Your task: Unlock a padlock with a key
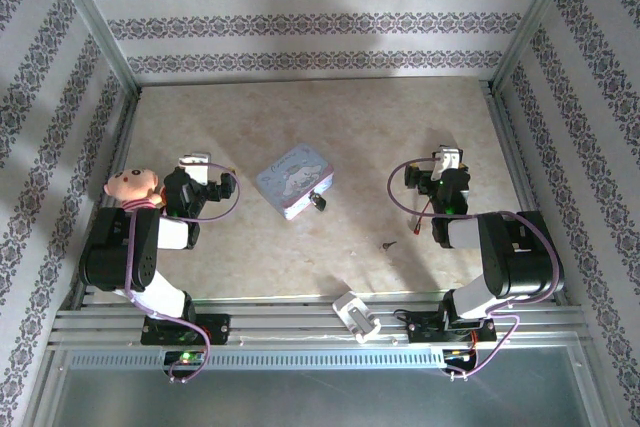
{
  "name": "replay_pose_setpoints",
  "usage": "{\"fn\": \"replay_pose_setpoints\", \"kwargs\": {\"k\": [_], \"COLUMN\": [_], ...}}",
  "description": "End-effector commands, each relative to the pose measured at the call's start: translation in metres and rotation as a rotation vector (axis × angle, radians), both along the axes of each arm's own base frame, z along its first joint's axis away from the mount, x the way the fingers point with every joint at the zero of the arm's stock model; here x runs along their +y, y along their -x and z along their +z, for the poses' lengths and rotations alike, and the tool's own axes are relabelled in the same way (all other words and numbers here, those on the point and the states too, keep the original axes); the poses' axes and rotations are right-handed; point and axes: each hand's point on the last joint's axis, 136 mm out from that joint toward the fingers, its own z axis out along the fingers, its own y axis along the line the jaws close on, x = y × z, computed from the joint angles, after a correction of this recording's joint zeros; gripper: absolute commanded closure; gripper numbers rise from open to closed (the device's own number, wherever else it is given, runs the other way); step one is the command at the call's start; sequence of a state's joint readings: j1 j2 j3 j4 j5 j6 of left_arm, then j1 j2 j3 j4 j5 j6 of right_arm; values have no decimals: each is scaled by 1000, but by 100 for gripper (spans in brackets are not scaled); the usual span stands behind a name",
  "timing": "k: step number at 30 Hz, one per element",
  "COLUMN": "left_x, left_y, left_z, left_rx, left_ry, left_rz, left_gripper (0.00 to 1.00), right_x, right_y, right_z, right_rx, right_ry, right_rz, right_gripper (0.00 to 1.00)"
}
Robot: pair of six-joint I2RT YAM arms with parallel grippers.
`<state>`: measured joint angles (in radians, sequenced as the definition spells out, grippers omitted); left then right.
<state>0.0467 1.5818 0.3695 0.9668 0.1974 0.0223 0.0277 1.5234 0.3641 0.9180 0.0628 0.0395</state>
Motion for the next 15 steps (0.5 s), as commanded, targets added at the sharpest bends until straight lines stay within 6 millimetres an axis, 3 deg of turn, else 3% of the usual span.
{"fn": "replay_pose_setpoints", "kwargs": {"k": [1, 9, 15], "left_x": [1, 10, 3], "left_y": [-1, 13, 25], "left_z": [11, 53, 72], "left_rx": [-6, -37, -13], "left_ry": [8, 24, 245], "left_rz": [17, 84, 120], "left_gripper": [1, 1, 1], "right_x": [-3, -11, -8], "right_y": [-4, 3, 21], "right_z": [20, 45, 70], "right_rx": [-49, -22, 32], "right_ry": [-3, 3, -64], "right_rz": [-6, -57, -96], "right_gripper": [2, 2, 2]}}
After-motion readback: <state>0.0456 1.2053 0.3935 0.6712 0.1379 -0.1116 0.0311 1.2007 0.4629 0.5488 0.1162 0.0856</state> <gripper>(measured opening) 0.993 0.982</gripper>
